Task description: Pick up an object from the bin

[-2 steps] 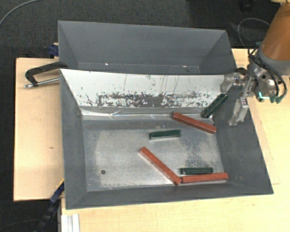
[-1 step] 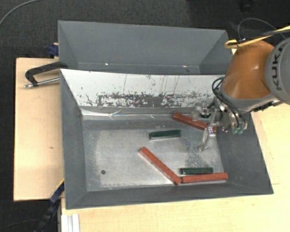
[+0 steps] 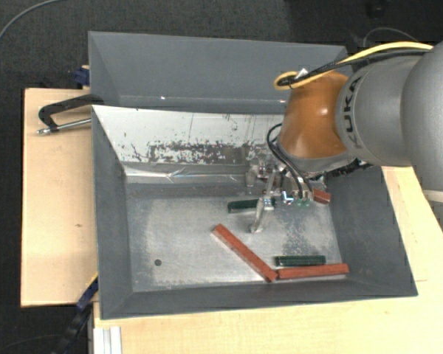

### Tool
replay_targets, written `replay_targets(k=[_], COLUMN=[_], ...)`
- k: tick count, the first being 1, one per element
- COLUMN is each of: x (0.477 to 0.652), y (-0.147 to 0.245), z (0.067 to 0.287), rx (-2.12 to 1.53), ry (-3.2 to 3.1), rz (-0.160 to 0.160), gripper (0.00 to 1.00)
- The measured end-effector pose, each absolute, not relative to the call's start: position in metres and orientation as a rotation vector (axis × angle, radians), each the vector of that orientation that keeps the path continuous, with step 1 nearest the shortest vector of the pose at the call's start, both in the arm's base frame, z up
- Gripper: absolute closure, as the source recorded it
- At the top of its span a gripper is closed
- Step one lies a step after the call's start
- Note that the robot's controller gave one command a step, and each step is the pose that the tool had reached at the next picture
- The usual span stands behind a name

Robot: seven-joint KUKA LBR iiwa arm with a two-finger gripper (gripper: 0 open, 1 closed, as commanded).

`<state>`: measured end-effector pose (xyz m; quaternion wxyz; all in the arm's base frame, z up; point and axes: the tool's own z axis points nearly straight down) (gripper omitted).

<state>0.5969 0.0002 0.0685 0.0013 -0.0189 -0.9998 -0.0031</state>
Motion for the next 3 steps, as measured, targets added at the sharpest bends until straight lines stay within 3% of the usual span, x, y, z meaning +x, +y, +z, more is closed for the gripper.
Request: replay_targets(k=[1, 2, 3], x=[0.598, 0.594, 0.571], y=[-0.006, 0.030, 0.045], z=[0.071, 0.212, 0.211], rx=[-0.069, 0.030, 0.139], ry=[-3.142, -3.157, -3.140], rz=[-0.002, -0.003, -0.001], gripper=[1.00, 1.00, 1.00])
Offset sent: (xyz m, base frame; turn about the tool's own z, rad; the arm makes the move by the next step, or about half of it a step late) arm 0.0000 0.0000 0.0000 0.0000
